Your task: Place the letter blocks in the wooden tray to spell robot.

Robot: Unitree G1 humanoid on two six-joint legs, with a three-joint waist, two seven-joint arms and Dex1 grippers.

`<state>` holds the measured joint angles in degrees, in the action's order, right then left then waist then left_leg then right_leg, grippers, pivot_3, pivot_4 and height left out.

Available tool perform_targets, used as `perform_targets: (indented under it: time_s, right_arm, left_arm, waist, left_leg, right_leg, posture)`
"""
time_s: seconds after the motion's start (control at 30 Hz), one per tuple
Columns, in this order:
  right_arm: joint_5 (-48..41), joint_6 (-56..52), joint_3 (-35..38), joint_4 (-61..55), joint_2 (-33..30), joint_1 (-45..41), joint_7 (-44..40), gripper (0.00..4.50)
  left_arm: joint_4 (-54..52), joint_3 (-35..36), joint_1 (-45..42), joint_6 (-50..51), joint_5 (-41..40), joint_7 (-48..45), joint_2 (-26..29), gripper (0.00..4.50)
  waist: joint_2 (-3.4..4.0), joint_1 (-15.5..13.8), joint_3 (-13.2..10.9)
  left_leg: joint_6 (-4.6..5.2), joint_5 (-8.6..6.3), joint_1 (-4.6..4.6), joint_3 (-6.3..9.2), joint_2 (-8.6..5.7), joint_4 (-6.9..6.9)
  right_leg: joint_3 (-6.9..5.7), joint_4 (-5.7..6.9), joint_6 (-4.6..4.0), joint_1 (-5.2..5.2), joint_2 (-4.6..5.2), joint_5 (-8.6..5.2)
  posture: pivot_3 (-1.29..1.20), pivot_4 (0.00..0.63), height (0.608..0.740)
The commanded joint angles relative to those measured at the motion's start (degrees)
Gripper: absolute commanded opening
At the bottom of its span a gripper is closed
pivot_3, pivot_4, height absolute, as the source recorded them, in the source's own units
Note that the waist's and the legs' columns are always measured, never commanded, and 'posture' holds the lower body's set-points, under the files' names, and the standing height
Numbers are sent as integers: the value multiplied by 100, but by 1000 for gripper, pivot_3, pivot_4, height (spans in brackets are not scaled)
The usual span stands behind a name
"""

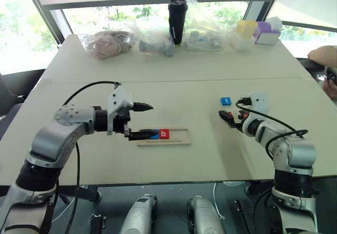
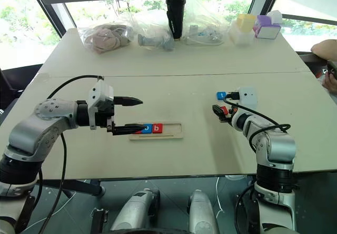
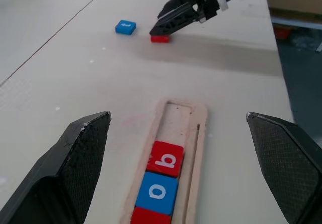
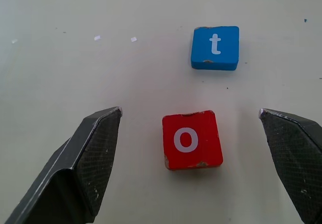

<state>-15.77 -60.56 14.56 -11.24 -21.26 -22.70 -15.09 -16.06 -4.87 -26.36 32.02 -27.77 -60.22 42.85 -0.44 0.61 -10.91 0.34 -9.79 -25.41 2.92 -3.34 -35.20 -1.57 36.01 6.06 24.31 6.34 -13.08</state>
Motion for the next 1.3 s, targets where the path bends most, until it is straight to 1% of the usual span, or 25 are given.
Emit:
perform_targets:
  time_s: [0.03, 0.07, 0.13, 0.17, 0.2, 0.23, 0.27, 0.3, 0.33, 0.43, 0.5, 0.57, 0.67, 0.73, 0.8, 0.93, 1.23, 1.3]
  right_arm:
    - [408, 287, -375, -8, -57, 90, 340, 4471]
    - [441, 300, -381, 36, -44, 100, 396, 4471]
    - [476, 304, -374, 40, 24, 118, 511, 3955]
    - [478, 307, -387, 23, 51, 123, 544, 3568]
    - [479, 309, -397, 13, 71, 125, 565, 3033]
    - [475, 314, -406, 10, 83, 121, 572, 2606]
    - [475, 322, -419, 12, 88, 114, 576, 2097]
    - [469, 371, -444, 7, 90, 104, 560, 1496]
    - [455, 403, -471, -3, 77, 95, 527, 1137]
    - [448, 466, -536, -117, 11, 108, 463, 1155]
    - [471, 177, -343, -497, 126, 154, 738, 1155]
    - [293, -590, -64, -1317, 497, 287, 1012, 1155]
    - [179, -1640, 88, -2341, 1035, 418, 1227, 1155]
    - [252, -1994, 49, -2838, 1404, 443, 1424, 1155]
    - [309, -2235, -182, -3196, 1703, 542, 1555, 1155]
    - [439, -2659, -441, -3456, 1925, 741, 1706, 1155]
    - [517, -2972, -617, -3341, 1954, 805, 1597, 1155]
    - [535, -3117, -538, -3328, 2073, 837, 1572, 2221]
  left_arm:
    - [-83, 21, 51, -136, 84, 17, -18, 4500]
    - [-96, 21, 59, -137, 95, 24, -24, 4500]
    - [-119, 52, 86, -129, 102, 46, -33, 4500]
    - [-122, 63, 99, -131, 106, 55, -33, 4500]
    - [-122, 70, 107, -133, 107, 60, -32, 4500]
    - [-126, 66, 115, -134, 110, 70, -37, 4500]
    - [-129, 59, 123, -139, 115, 78, -45, 4500]
    - [-133, 52, 132, -144, 120, 87, -54, 4500]
    - [-142, 40, 137, -141, 122, 102, -70, 4500]
    - [-152, 26, 140, -139, 127, 120, -107, 4500]
    - [-185, 24, 155, -131, 127, 125, -119, 4500]
    - [-238, 49, 175, -108, 92, 112, -104, 4500]
    - [-265, 66, 196, -97, 59, 84, -92, 4500]
    - [-212, 26, 195, -135, 104, 101, -132, 4500]
    - [-153, -27, 181, -204, 178, 133, -186, 4500]
    - [-158, -26, 155, -176, 162, 126, -241, 4500]
    - [-18, -29, 173, -217, 275, 18, -142, 4500]
    - [-10, -13, 176, -217, 284, 23, -151, 4500]
  waist:
    - [0, 4, 0]
    - [0, 4, 0]
    - [0, 1, 0]
    - [0, -3, 0]
    - [-1, -4, 0]
    - [-1, -3, 0]
    - [-1, -3, 0]
    - [-1, -2, 0]
    - [-1, 0, 0]
    - [-1, 3, 0]
    - [-1, 2, 0]
    - [-1, -4, 0]
    - [0, -2, 0]
    - [2, 2, 1]
    - [2, 4, 2]
    - [3, 4, 2]
    - [3, 13, 2]
    - [3, 13, 2]
  left_leg:
    - [0, 0, 1, 1, 0, 0]
    - [0, 0, 1, 1, 1, 0]
    - [0, 0, 1, 1, 1, -1]
    - [0, 0, 2, 1, 1, -2]
    - [0, 0, 2, 2, 1, -3]
    - [0, 0, 2, 3, 1, -3]
    - [0, 0, 2, 3, 1, -3]
    - [0, 0, 2, 3, 1, -3]
    - [0, 0, 2, 2, 1, -3]
    - [0, 0, 2, 2, 1, -3]
    - [1, 0, 2, 2, 1, -3]
    - [0, 0, 1, 3, 2, -1]
    - [0, 0, 1, 10, 4, 3]
    - [0, 0, 1, 14, 7, 3]
    - [-2, -1, 2, 14, 8, 3]
    - [-4, -3, 2, 17, 9, 3]
    - [-5, -3, 1, 16, 9, 7]
    - [-5, -3, 1, 16, 9, 9]
  right_leg:
    - [0, 1, 0, 0, -1, 0]
    - [0, 1, 0, 1, -1, 0]
    - [0, 3, -1, 0, -2, 0]
    - [0, 3, -1, 0, -2, 0]
    - [0, 3, 0, -1, -2, 0]
    - [-1, 3, -1, -2, -2, 0]
    - [-1, 3, 0, -2, -2, 0]
    - [-1, 3, 0, -2, -2, 0]
    - [-1, 3, 0, -2, -2, 0]
    - [-1, 3, 0, -2, -3, 0]
    - [-1, 3, 0, -2, -4, 0]
    - [0, 4, 0, 1, -4, 0]
    - [-1, 6, 1, 3, -9, 0]
    - [-1, 6, 0, 3, -13, 0]
    - [-1, 6, -3, 4, -14, 0]
    - [-2, 4, -5, 5, -14, 1]
    - [-3, -1, -6, 8, -13, 1]
    - [-2, -1, -6, 9, -13, 1]
  posture:
    - [0, 150, 740]
    - [0, 150, 740]
    - [0, 150, 740]
    - [0, 150, 740]
    - [0, 150, 740]
    - [0, 150, 740]
    - [0, 150, 740]
    - [0, 150, 740]
    - [0, 150, 740]
    - [0, 150, 740]
    - [0, 150, 740]
    - [0, 150, 740]
    - [0, 150, 740]
    - [0, 150, 740]
    - [0, 150, 740]
    - [0, 150, 740]
    - [0, 150, 740]
    - [0, 150, 740]
